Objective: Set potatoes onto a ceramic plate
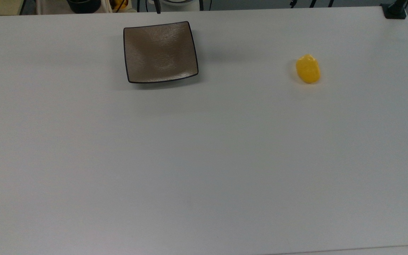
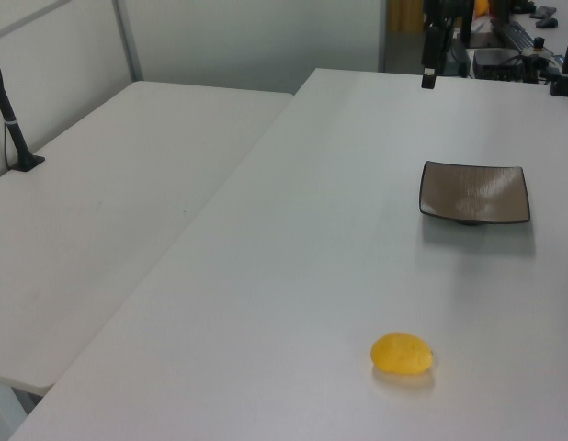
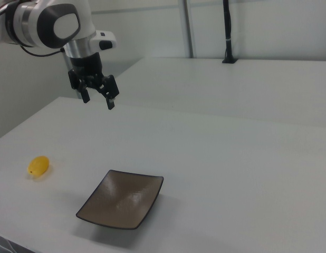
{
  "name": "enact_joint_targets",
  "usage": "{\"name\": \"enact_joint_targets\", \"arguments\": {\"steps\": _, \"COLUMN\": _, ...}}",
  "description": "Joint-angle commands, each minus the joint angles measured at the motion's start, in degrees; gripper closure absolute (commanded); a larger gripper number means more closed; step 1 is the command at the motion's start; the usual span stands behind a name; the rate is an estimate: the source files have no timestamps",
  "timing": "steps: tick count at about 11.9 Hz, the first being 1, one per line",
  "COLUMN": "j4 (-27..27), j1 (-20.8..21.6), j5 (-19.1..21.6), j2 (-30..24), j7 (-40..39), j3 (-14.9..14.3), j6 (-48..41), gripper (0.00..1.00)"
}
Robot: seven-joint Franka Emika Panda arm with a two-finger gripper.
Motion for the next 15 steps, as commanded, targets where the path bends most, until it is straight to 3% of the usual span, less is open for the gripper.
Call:
{"name": "enact_joint_targets", "arguments": {"steps": 1, "j4": -0.76, "j1": 0.24, "j5": -0.96, "j2": -0.59, "j7": 0.57, "j3": 0.32, "j6": 1.35, "gripper": 0.00}}
{"name": "enact_joint_targets", "arguments": {"steps": 12, "j4": -0.76, "j1": 0.50, "j5": -0.96, "j2": -0.50, "j7": 0.05, "j3": 0.41, "j6": 0.91, "gripper": 0.00}}
{"name": "enact_joint_targets", "arguments": {"steps": 15, "j4": -0.76, "j1": 3.04, "j5": -0.79, "j2": -0.33, "j7": 0.83, "j3": 1.11, "j6": 0.47, "gripper": 0.00}}
